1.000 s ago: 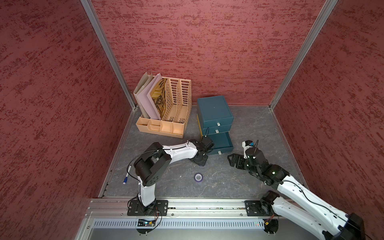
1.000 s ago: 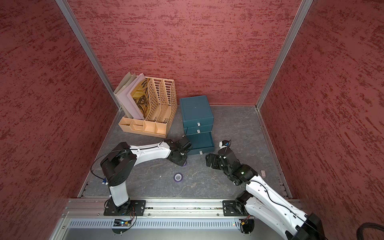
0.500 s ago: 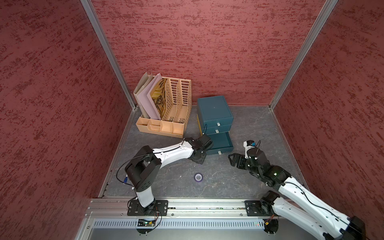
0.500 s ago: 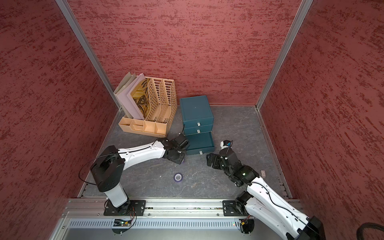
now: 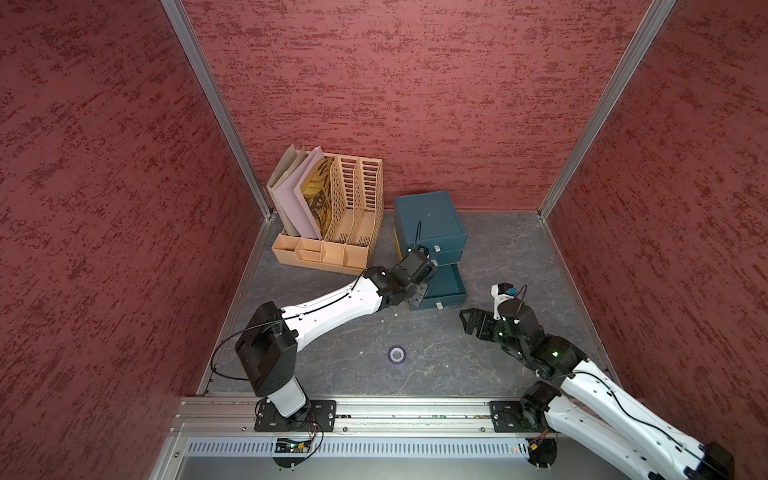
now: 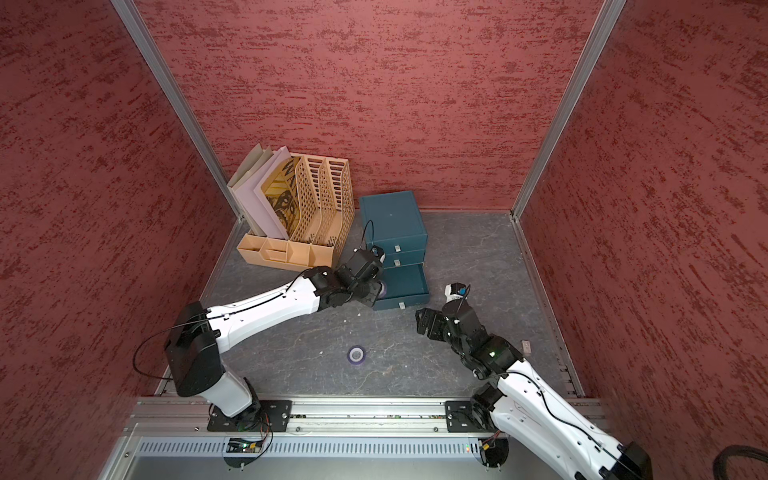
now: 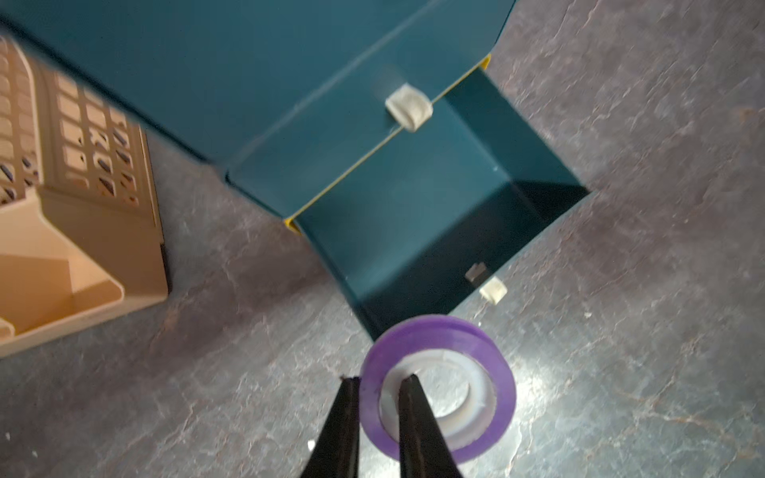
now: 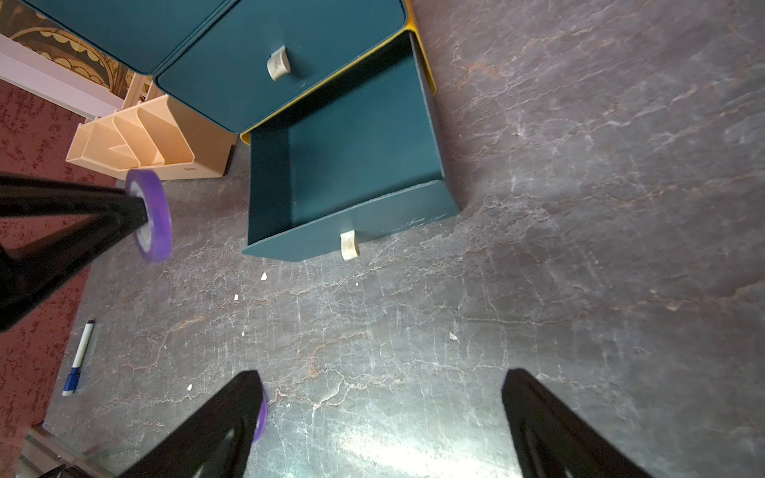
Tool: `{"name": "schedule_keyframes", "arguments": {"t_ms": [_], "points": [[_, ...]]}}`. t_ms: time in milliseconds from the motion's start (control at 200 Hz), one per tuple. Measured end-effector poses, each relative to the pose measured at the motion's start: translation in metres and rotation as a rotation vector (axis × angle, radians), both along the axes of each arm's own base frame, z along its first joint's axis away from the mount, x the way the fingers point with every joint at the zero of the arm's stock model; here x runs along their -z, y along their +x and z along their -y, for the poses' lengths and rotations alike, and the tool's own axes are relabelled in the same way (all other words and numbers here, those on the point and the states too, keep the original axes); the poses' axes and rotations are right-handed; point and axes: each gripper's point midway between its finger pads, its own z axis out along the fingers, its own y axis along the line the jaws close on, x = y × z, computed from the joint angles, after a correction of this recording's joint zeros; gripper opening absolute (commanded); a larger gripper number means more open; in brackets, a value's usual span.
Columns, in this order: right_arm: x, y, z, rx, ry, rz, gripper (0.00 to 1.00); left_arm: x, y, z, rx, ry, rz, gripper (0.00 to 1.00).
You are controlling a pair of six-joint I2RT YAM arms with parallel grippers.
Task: Place the transparent tape into the drawer according to color
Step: Place the tape in the drawer.
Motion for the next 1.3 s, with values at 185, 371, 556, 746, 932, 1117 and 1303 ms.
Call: {"name": "schedule_keyframes", "arguments": {"t_ms": [185, 371, 556, 746, 932, 1117, 1303], "points": [[-0.005, -0.003, 0.004, 0.009, 0.010, 0.014, 0.97, 0.015, 0.014, 0.009, 0.001, 0.035, 0.033, 0.00], [-0.007, -0.005, 0.007, 0.019, 0.009, 0.020, 0.97, 0.021, 0.022, 0.012, -0.008, 0.057, 0.062, 0.00], [-0.005, -0.005, 0.009, 0.024, 0.002, 0.013, 0.97, 0.023, 0.027, 0.012, -0.016, 0.067, 0.084, 0.25], [-0.004, -0.006, 0.009, 0.025, 0.001, 0.009, 0.98, 0.028, 0.031, 0.013, -0.021, 0.074, 0.091, 0.47], [-0.003, -0.007, 0.009, 0.027, 0.001, 0.004, 0.98, 0.029, 0.031, 0.013, -0.023, 0.078, 0.090, 0.56], [-0.003, -0.007, 0.009, 0.027, 0.001, 0.004, 0.98, 0.033, 0.025, 0.011, -0.013, 0.079, 0.068, 0.71], [-0.001, -0.006, 0.009, 0.027, -0.006, -0.005, 0.98, 0.032, -0.001, -0.004, -0.001, 0.047, -0.009, 1.00]]}}
